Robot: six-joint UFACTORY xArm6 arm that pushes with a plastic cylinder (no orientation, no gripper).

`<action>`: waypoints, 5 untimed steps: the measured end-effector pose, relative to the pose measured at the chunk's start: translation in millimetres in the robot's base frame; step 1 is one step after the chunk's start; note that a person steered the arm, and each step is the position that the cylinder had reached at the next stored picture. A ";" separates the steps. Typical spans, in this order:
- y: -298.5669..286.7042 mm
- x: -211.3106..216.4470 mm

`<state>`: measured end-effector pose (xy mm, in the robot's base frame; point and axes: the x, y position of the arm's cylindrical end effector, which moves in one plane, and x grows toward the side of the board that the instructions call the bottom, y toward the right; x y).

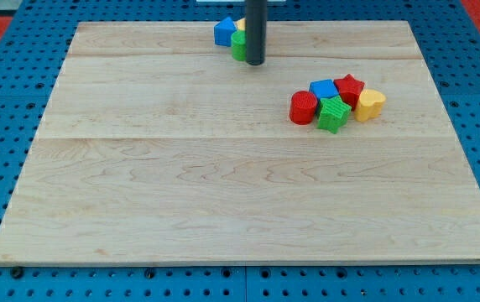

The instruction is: Move the yellow hexagon in between the blue triangle and green circle

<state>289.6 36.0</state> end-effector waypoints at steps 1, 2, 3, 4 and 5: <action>50.7 4.1; 64.2 -51.2; 53.7 -96.5; -1.4 -97.5; -31.0 -96.6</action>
<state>193.0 5.0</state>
